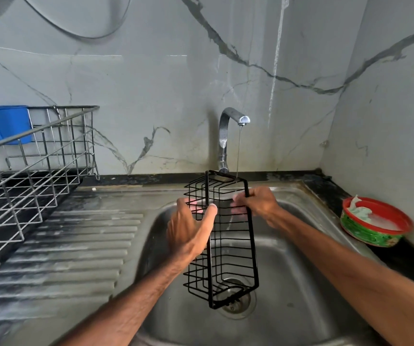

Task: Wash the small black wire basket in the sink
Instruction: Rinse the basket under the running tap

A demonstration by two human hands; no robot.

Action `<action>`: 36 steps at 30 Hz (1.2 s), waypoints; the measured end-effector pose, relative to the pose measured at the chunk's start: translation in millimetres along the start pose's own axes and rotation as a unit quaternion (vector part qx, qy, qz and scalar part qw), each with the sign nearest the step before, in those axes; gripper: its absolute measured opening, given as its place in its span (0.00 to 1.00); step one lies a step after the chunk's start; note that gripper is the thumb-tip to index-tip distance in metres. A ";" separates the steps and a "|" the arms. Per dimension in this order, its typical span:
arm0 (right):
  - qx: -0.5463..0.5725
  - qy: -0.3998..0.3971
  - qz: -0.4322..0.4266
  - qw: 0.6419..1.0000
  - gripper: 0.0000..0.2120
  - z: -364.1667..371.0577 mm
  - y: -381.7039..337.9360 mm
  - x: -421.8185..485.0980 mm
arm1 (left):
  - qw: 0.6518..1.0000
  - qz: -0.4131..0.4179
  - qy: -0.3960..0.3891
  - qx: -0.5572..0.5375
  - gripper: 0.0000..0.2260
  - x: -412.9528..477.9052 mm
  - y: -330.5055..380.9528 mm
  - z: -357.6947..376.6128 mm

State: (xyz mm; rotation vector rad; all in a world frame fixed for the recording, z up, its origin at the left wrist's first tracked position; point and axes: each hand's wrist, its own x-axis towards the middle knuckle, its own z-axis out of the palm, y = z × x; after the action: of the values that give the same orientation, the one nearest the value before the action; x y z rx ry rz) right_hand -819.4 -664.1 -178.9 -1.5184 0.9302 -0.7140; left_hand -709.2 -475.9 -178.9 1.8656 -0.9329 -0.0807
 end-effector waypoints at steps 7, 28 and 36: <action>0.023 0.027 -0.001 0.999 0.10 14.0 15.0 -1.9 | 0.999 0.023 0.043 0.010 0.42 -2.3 0.5 1.1; -0.664 -0.002 -0.570 0.484 0.24 -51.9 2.2 -21.3 | 0.998 -0.006 0.067 -0.008 0.49 11.7 -8.5 -3.3; -0.756 -0.083 -0.422 0.494 0.39 -39.0 9.2 -24.3 | 0.998 0.041 0.057 -0.003 0.43 3.0 -2.4 3.7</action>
State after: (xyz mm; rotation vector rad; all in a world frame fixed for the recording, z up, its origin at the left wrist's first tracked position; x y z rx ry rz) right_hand -866.2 -662.9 -180.4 -3.7288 0.4153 -0.1519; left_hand -707.4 -480.1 -181.7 1.8044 -0.9277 0.0719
